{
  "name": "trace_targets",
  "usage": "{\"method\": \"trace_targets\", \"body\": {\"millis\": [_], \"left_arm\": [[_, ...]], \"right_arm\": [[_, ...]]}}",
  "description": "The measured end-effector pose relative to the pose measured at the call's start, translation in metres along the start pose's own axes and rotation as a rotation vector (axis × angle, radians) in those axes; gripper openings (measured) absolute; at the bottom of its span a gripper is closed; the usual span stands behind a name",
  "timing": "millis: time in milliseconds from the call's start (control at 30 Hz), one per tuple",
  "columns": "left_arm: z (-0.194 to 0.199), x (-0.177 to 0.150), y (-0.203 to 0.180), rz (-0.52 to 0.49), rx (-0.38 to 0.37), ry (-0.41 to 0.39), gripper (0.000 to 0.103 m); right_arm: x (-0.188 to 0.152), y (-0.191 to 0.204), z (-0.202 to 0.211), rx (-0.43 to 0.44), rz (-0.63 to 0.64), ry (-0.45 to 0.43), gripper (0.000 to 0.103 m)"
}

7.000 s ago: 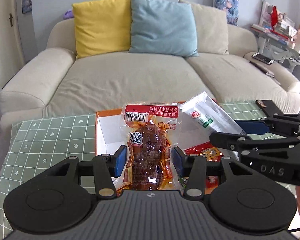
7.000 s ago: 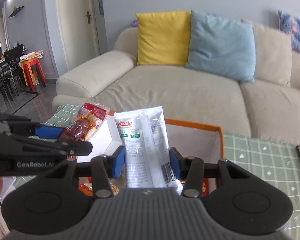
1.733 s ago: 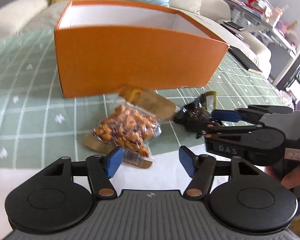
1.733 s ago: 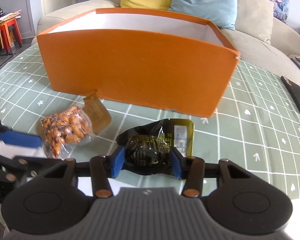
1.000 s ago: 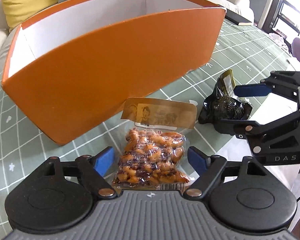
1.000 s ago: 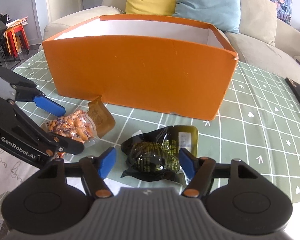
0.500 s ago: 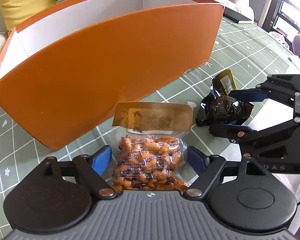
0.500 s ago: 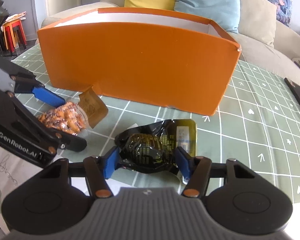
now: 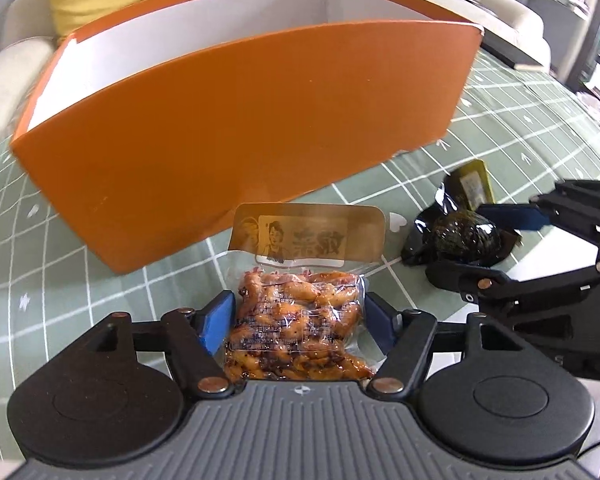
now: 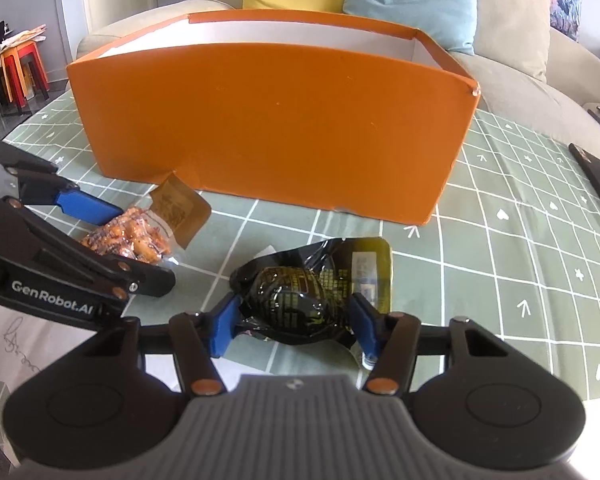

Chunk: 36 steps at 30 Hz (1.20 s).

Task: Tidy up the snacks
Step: 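Grasp the peanut pack with left tool while right tool grasps the dark green-wrapped snack, then carry both held snacks over the orange box and lower them inside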

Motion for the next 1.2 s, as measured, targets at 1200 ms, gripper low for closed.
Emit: {"method": "trace_targets", "body": {"millis": [1200], "left_arm": [[0.100, -0.003, -0.007, 0.256, 0.067, -0.135, 0.076]], "right_arm": [[0.025, 0.011, 0.089, 0.021, 0.090, -0.091, 0.053]]}}
Point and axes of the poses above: each gripper's, at about its wrist camera, not at the fingertips, and z roughly against the way its jaws point, y to its left, x to its top, the point moved 3 cm from there along -z, roughly the way its jaws point, and after that the axes turned 13 degrees about z, right-handed, at the moved point
